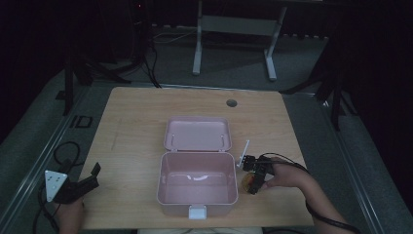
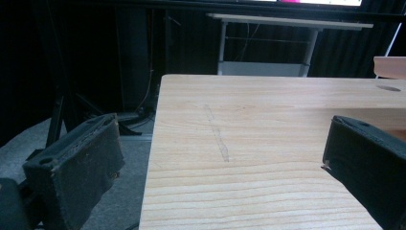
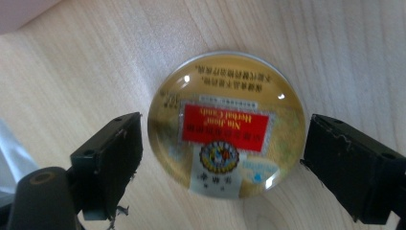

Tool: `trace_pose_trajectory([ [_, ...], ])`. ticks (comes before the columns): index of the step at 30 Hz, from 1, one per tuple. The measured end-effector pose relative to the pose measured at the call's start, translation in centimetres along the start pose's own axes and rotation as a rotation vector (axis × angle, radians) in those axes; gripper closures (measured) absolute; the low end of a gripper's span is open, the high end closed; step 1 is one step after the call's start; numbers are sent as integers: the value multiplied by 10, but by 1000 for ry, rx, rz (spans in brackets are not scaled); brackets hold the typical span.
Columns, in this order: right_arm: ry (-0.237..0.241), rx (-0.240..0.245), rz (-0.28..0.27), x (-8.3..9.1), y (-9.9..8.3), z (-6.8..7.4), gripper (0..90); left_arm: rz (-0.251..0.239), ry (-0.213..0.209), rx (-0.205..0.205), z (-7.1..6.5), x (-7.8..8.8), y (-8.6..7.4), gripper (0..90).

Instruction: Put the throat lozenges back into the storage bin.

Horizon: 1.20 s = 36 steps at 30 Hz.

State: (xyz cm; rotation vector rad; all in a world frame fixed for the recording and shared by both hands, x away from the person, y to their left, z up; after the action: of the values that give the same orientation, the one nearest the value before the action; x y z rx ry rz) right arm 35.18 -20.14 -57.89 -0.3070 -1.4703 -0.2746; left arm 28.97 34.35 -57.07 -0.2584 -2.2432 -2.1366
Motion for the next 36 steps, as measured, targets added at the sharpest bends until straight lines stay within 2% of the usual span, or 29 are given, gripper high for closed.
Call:
trace_pose_trajectory([
  [2,-23,4,18,-4,3,-1,134,1,-1,0,0,0,0,4],
  [4,-20,12,21,-6,4,-2,144,1,-2,-1,0,0,0,4],
  [6,-6,21,30,-7,5,0,197,1,-2,0,0,0,0,4],
  [10,-14,33,36,-4,4,-1,202,2,-2,0,0,0,0,4],
  [14,-9,49,28,7,0,2,203,4,-3,0,0,0,0,4],
  [18,-5,84,44,19,-7,7,204,6,-2,-1,0,0,0,4],
  [22,-9,96,44,31,-10,10,204,6,-2,-3,0,0,0,4],
  [27,-14,106,24,58,-12,13,204,6,1,-5,0,0,0,4],
  [28,-14,106,24,58,-12,13,204,6,1,-5,0,0,0,4],
  [33,-30,114,20,90,-13,16,205,6,1,-4,0,0,0,4],
  [36,-55,127,6,113,-13,17,204,6,1,-4,0,0,0,4],
])
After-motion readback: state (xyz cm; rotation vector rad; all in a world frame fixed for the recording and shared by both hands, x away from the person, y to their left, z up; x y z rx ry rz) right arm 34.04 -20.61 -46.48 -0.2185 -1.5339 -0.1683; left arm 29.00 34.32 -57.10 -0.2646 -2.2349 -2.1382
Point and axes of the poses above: each handheld gripper's, and its own axes: x roughly backward along the jaws, y roughly out of its top, z roughly to its left, the point moved 7 cm from there along -x, roughly forward along the jaws, and after that the axes turned 1 degree about -y, right-handed, at the moved point
